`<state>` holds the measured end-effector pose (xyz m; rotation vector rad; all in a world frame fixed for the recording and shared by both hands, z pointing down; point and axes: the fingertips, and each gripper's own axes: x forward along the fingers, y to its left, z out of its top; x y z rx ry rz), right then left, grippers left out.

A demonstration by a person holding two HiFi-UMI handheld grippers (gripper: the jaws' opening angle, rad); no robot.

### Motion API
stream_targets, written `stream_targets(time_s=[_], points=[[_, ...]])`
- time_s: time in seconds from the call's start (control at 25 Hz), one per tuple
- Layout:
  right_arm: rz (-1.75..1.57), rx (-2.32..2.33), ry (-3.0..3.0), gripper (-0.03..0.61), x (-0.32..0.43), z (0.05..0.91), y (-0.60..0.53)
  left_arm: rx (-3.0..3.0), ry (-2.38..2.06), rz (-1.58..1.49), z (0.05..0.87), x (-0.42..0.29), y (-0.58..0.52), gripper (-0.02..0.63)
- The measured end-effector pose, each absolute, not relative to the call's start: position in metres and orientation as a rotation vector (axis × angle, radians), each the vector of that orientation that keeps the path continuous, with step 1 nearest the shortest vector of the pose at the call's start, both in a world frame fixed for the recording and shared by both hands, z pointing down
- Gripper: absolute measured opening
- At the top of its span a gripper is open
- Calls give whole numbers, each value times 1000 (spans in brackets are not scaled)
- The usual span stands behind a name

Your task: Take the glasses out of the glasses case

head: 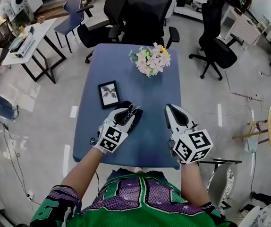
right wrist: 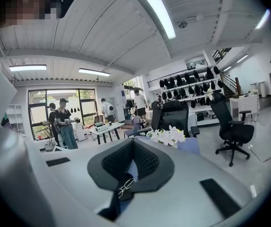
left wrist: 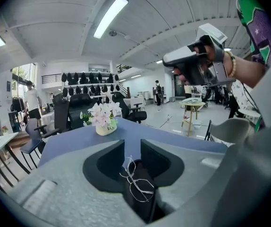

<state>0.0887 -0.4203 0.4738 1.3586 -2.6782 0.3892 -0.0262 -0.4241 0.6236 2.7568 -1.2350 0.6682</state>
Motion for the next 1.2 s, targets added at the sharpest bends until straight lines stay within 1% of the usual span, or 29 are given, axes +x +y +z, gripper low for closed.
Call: stream_targets(time_s=[0.24,0.56,1.2], points=[[434,1320,-2677,3,84,487,-428,2721,-1170,813,664,-20,-433,109],[458,1275,-2673,3,82,497,-435,2661,-1131,912,702,-12,-447,109],[502,1236,-2673,3,87,508,-448,2556,-1039,1115,746,-6,-458,109]])
